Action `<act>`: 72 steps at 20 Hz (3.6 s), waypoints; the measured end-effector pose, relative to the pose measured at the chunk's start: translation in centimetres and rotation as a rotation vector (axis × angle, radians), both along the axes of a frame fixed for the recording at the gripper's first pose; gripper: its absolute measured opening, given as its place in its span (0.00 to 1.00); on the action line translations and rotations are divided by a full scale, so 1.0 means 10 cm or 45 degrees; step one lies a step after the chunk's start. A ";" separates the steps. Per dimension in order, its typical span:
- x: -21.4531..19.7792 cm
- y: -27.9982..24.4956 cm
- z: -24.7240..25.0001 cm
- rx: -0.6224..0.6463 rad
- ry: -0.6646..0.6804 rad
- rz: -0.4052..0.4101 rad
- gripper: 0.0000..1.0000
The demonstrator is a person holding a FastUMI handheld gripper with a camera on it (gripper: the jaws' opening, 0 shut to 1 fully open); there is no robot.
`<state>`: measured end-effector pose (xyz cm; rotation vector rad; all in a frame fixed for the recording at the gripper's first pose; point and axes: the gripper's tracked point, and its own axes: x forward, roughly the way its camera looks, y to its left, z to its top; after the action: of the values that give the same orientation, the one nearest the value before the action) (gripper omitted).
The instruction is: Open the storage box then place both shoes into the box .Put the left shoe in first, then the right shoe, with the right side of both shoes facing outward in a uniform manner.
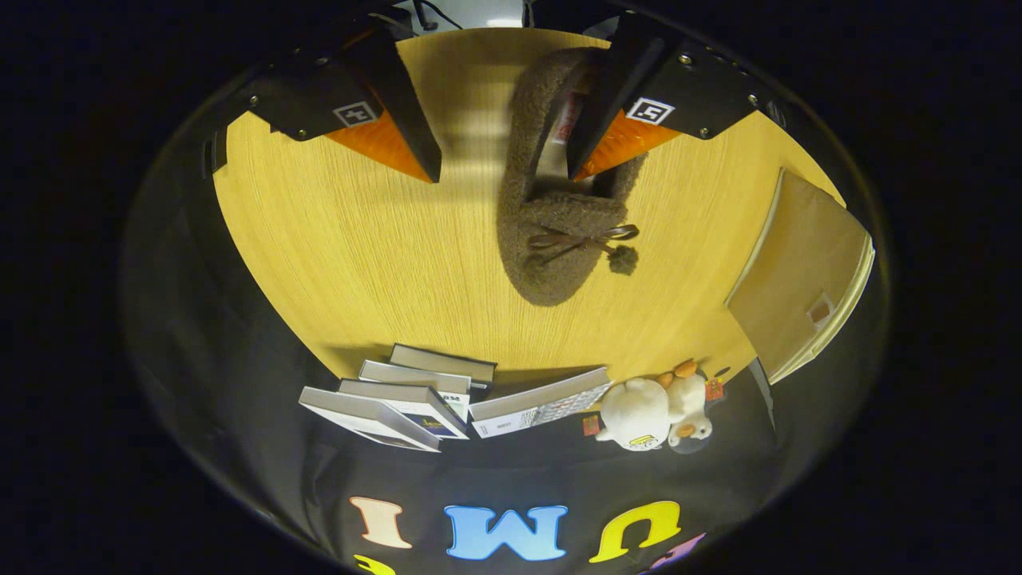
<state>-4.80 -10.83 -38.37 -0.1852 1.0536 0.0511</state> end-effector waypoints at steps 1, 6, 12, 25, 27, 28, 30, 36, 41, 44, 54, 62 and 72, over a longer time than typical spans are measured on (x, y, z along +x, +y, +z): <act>0.00 0.00 -0.05 0.002 0.018 -0.010 0.86; 0.01 0.13 -0.14 0.051 0.066 -0.070 0.43; 0.08 0.24 0.00 0.151 0.073 -0.270 0.05; 0.29 1.27 0.77 0.411 0.001 -0.354 0.05; 0.34 1.43 0.88 0.443 -0.010 -0.355 0.05; 0.36 1.52 0.92 0.462 -0.014 -0.357 0.05; 0.38 1.71 1.02 0.514 -0.015 -0.365 0.05; 0.41 2.31 1.22 0.635 -0.026 -0.354 0.05; 0.45 2.85 1.36 0.728 -0.036 -0.337 0.05; 0.47 3.17 1.39 0.766 -0.043 -0.324 0.05; 0.28 3.83 1.00 0.730 0.016 -0.296 0.05; 0.43 3.74 1.40 0.631 -0.193 -0.118 0.87; 0.52 3.18 2.48 0.468 -0.615 0.171 0.98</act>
<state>0.42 20.97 -13.52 0.0660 0.5351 0.3046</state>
